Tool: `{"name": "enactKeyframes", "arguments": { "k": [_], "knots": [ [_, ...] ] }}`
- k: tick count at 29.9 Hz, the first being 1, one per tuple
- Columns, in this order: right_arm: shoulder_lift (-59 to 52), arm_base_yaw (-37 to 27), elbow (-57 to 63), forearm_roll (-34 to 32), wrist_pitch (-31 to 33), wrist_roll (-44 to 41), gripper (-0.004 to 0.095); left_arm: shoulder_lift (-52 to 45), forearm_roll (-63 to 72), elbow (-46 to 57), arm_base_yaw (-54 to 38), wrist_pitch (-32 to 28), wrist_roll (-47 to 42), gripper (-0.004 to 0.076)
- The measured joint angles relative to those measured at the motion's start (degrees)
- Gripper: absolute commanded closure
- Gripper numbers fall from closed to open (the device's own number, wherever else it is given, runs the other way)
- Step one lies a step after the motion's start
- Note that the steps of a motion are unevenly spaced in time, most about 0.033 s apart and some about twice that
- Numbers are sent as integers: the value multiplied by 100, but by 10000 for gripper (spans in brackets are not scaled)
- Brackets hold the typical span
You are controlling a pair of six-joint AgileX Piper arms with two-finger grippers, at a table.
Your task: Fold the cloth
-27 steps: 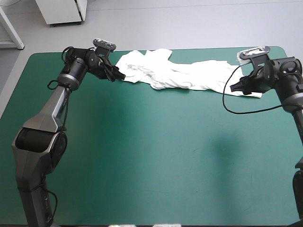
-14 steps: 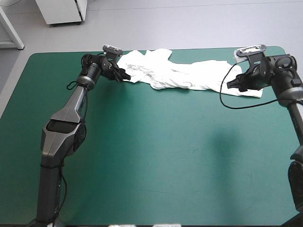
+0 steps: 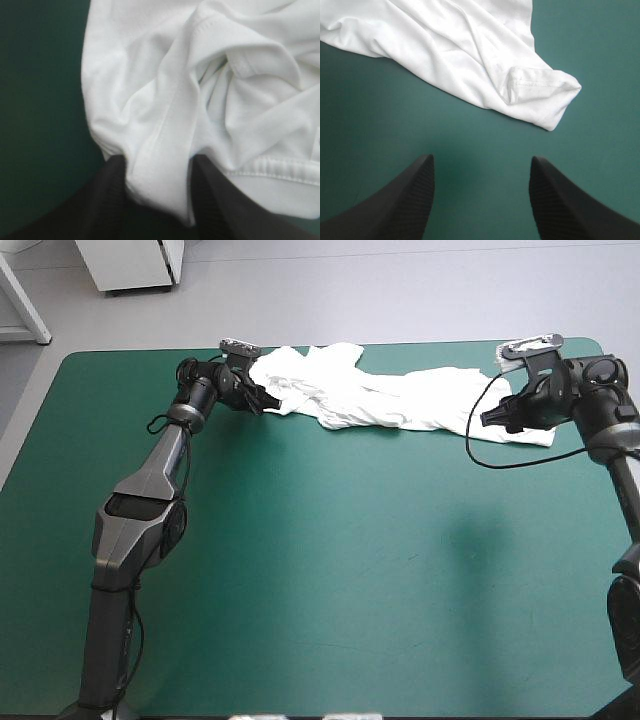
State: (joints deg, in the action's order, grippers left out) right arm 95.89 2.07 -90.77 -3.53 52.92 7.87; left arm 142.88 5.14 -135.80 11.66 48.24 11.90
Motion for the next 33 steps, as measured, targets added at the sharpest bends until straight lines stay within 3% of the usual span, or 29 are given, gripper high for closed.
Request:
{"name": "enactKeyframes", "arguments": {
  "k": [2,16,25,33],
  "knots": [
    [108,-66,0,0,-5,0,367,14,97,0,5,-21,0,731],
    [1533,-848,-939,26,-133,-35,366,23,133,-10,5,-61,5,733],
    [2772,-1042,-1771,462,-216,-57,366,27,156,-29,5,17,5,733],
    [2927,-1257,-1932,527,-263,-51,366,27,156,-39,5,73,5,733]
  ]
}}
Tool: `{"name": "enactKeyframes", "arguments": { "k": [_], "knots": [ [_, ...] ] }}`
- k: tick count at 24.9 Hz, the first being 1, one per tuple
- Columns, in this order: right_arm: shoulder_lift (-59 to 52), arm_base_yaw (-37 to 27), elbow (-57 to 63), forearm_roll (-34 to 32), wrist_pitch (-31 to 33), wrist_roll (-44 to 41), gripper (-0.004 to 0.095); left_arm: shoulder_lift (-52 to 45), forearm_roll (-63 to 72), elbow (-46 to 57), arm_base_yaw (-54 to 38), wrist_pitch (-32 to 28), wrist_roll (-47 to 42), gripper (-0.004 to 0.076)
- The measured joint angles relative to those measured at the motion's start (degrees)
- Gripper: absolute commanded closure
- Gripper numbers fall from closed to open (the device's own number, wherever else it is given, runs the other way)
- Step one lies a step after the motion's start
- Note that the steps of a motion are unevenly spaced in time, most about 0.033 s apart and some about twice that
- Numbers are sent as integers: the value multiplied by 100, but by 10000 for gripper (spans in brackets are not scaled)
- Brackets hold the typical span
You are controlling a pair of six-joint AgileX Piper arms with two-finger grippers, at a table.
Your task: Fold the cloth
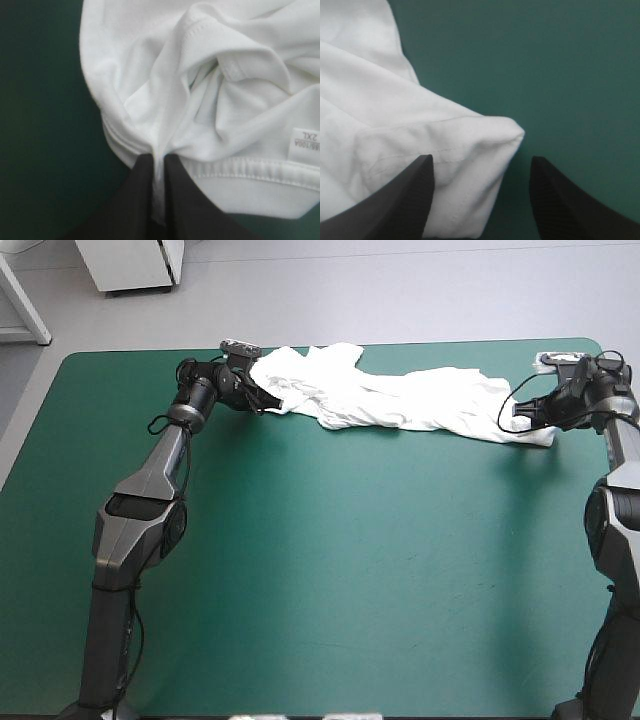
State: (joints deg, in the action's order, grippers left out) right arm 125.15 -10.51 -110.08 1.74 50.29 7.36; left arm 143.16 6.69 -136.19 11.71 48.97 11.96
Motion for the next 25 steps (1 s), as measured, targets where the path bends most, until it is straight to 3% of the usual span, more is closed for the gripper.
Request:
{"name": "enactKeyframes", "arguments": {
  "k": [13,18,19,20,25],
  "knots": [
    [265,-224,-55,620,-117,311,381,0,6,-4,0,18,5,733],
    [370,-187,-126,879,-174,477,697,0,6,-6,0,70,12,733],
    [375,-168,-132,909,-179,508,859,0,6,-6,0,84,12,733],
    [377,-148,-133,1029,-163,584,919,0,6,-6,0,83,12,733],
    [387,-148,-137,1288,-91,822,921,0,6,-6,0,151,10,733]
  ]
}}
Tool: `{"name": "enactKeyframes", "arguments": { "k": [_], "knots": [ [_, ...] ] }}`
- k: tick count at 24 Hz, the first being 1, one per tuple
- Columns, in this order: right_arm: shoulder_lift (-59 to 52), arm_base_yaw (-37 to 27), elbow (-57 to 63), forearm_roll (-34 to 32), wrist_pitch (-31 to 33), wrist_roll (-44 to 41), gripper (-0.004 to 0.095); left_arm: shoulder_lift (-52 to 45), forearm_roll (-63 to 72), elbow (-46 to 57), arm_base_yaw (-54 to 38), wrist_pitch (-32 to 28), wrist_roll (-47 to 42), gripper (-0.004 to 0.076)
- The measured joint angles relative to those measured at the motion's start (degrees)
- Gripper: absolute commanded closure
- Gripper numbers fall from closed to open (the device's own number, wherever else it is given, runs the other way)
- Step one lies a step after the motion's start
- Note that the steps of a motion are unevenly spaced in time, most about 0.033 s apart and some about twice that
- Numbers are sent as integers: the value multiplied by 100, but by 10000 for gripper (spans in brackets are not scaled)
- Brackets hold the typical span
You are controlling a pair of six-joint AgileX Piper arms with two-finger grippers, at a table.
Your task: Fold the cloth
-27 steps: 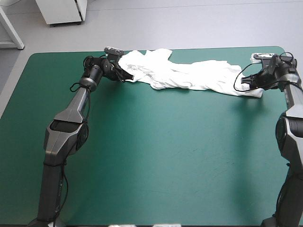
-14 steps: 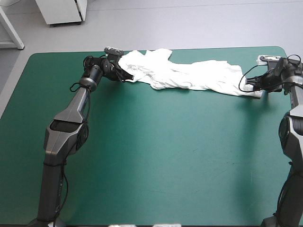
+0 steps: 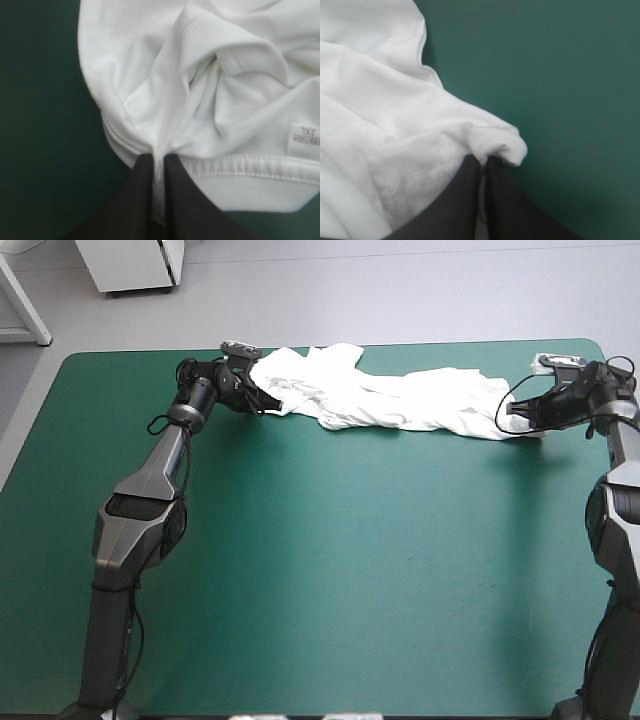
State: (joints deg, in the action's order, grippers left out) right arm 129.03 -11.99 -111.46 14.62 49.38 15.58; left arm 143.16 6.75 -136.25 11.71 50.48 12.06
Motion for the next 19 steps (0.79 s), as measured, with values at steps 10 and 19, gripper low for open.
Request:
{"name": "enactKeyframes", "arguments": {
  "k": [10,19],
  "knots": [
    [-608,59,-209,963,1187,333,921,-859,6,41,0,1181,-10,733],
    [-2141,59,-209,1567,1362,459,921,-2364,6,41,0,1720,-10,733]
  ]
}}
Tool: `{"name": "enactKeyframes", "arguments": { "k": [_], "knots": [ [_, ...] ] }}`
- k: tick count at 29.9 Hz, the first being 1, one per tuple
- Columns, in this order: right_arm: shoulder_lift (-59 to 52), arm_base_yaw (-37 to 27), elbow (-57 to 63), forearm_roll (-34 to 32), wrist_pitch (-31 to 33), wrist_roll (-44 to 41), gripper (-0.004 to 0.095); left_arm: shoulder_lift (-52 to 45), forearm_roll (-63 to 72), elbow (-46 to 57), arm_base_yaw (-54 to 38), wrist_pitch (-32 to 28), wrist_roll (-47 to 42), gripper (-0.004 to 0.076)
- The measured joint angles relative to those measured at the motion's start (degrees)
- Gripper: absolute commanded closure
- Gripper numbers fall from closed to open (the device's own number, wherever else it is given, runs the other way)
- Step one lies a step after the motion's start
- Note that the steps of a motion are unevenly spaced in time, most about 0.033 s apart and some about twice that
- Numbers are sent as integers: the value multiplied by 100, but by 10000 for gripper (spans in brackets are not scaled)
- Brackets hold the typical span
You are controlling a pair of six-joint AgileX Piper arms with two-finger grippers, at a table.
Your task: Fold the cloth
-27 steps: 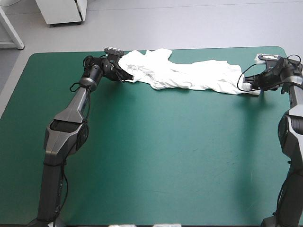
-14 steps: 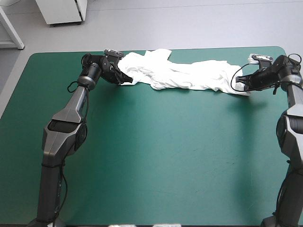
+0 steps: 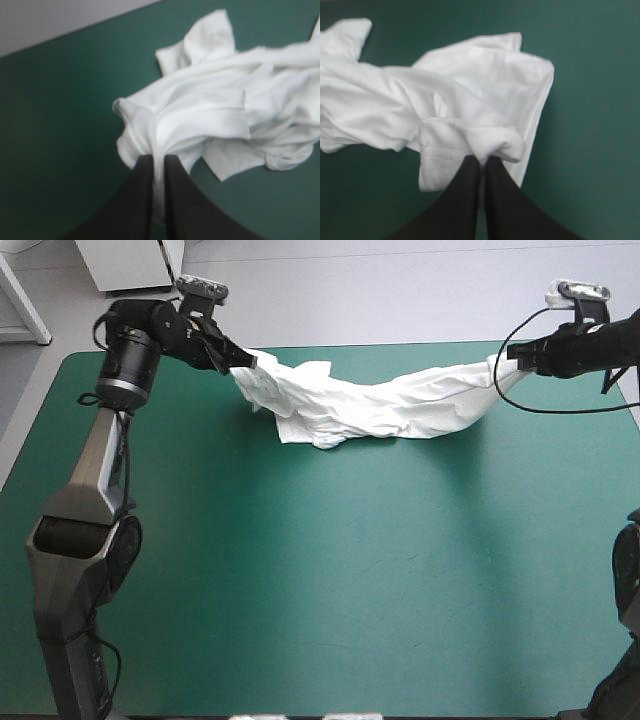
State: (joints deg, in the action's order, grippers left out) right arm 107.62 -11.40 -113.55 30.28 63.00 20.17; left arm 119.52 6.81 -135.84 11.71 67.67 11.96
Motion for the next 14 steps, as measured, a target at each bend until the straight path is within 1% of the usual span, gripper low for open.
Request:
{"name": "enactKeyframes", "arguments": {
  "k": [7,14],
  "knots": [
    [-1277,0,-45,297,-352,65,921,-1446,0,0,0,-110,5,733],
    [-2177,0,-463,545,-385,65,921,-2671,0,-6,0,-105,0,733]
  ]
}}
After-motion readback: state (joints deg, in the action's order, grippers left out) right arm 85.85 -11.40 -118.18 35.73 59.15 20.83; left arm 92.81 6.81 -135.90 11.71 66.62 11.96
